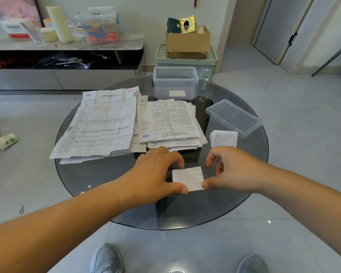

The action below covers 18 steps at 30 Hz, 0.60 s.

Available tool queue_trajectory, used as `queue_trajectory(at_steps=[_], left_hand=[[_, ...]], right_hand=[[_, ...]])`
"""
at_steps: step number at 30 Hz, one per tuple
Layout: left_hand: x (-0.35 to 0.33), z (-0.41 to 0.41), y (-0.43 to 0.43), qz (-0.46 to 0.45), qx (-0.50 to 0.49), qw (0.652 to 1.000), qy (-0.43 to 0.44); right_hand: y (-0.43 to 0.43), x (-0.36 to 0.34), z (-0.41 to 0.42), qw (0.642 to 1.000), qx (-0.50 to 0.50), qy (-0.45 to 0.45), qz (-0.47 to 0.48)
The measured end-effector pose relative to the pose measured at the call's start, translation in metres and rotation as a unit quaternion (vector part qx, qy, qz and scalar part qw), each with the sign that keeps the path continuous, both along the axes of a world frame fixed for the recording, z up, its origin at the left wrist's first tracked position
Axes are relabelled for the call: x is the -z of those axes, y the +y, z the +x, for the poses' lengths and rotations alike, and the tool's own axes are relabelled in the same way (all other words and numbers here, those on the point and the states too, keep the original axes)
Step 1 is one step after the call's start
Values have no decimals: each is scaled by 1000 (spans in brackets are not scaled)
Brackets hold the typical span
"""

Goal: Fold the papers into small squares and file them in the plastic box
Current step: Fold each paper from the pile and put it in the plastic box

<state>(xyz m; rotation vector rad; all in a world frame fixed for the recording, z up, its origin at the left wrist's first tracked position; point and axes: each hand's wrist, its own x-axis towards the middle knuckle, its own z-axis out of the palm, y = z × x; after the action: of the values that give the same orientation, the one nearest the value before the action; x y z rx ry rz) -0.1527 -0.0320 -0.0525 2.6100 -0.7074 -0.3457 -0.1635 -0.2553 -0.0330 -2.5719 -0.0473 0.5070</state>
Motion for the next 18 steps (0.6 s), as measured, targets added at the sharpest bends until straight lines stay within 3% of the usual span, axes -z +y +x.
queue_trajectory(at_steps=[3,5,10,18], left_hand=[[-2,0,-2,-9,-3,1000,-11],[-5,0,-4,-12,-1,1000,-13],[-7,1,-7,-39,-14,999,19],[-3,-4,-17,-96,-1,995,24]], right_hand=[[2,3,-2,996,2,-74,52],[7,4,-2,994,-43,-98,32],[13,5,-6,992,-98,-77,-8],[7,4,-10,990,-80,-46,105]])
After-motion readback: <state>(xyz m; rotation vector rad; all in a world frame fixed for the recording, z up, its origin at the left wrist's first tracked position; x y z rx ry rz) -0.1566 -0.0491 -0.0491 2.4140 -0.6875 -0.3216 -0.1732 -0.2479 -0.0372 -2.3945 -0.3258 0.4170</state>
